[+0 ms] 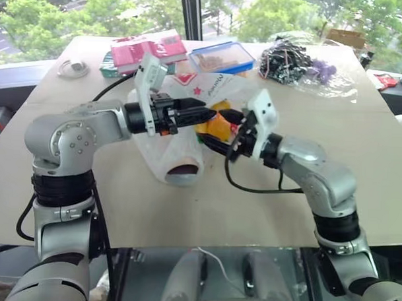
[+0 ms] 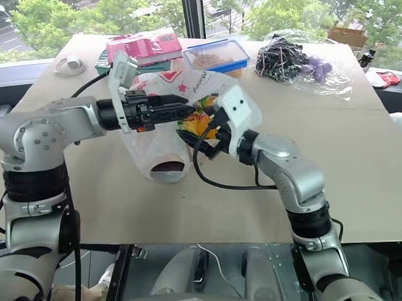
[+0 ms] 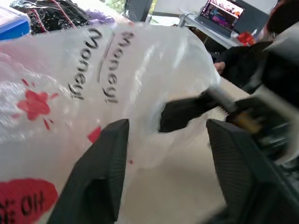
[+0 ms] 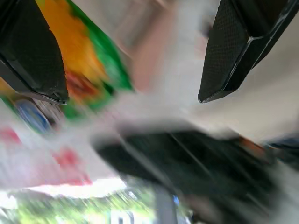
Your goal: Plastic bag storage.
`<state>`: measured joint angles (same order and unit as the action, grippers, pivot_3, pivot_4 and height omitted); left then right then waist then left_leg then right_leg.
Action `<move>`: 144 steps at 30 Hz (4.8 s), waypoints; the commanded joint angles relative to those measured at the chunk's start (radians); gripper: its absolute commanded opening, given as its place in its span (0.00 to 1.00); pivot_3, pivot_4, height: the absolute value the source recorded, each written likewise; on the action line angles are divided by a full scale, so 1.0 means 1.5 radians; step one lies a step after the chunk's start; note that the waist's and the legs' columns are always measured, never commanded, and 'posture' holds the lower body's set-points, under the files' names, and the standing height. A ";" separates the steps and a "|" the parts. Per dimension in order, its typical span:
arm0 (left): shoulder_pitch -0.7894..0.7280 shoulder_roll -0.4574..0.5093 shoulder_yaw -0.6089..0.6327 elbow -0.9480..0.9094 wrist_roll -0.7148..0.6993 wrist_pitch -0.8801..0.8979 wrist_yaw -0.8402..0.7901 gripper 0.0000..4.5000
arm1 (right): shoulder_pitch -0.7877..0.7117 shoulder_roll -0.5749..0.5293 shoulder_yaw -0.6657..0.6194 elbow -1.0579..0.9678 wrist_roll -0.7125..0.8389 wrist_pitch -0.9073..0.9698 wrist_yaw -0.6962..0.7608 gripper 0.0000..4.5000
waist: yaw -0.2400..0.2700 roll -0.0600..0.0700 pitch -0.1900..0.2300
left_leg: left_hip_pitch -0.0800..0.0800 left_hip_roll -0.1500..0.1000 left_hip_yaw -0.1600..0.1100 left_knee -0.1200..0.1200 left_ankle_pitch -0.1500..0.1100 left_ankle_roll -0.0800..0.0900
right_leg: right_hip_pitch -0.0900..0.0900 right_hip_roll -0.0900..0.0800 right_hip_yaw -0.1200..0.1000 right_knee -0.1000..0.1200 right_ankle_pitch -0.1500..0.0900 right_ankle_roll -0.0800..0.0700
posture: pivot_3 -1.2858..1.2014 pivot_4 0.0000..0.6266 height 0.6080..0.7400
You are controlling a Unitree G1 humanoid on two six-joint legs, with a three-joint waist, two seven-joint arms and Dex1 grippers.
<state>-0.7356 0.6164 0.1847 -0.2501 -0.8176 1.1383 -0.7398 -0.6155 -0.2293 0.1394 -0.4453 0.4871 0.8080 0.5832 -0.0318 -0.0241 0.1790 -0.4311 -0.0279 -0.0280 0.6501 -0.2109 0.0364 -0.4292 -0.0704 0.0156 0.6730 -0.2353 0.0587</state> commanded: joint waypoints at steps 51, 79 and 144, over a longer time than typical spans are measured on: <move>0.207 -0.024 0.171 -0.051 -0.363 -0.062 0.255 0.00 | -0.061 -0.076 -0.329 -0.071 0.424 0.151 -0.264 0.00 | 0.013 0.001 0.001 | 0.009 0.003 0.001 -0.002 -0.002 0.003 | 0.012 0.002 -0.002 -0.008 0.000 0.000 | 0.52 0.24 1.00; 0.503 0.218 0.000 -0.208 -0.082 -0.168 -0.087 0.59 | 0.014 -0.124 -0.255 -0.090 0.454 0.132 -0.317 0.00 | 0.014 0.004 0.001 | 0.008 0.005 0.003 -0.009 -0.002 0.004 | 0.010 -0.002 0.002 -0.014 -0.002 -0.005 | 0.52 0.24 1.00; -0.046 -0.049 0.109 0.076 -0.058 -0.131 0.208 0.81 | 0.098 -0.309 -0.166 -0.081 0.315 0.054 -0.305 0.93 | 0.000 0.001 0.006 | -0.012 0.002 0.007 0.009 -0.002 0.004 | -0.010 0.000 0.005 0.000 0.001 0.003 | 0.52 0.24 1.00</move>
<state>-0.8243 0.5520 0.3437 -0.0165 -0.9367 1.0225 -0.4396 -0.4733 -0.6718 -0.1397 -0.5015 1.0386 0.9366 0.0761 -0.0314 -0.0232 0.1875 -0.4498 -0.0251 -0.0178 0.6636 -0.2140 0.0421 -0.4437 -0.0701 0.0229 0.6738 -0.2333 0.0628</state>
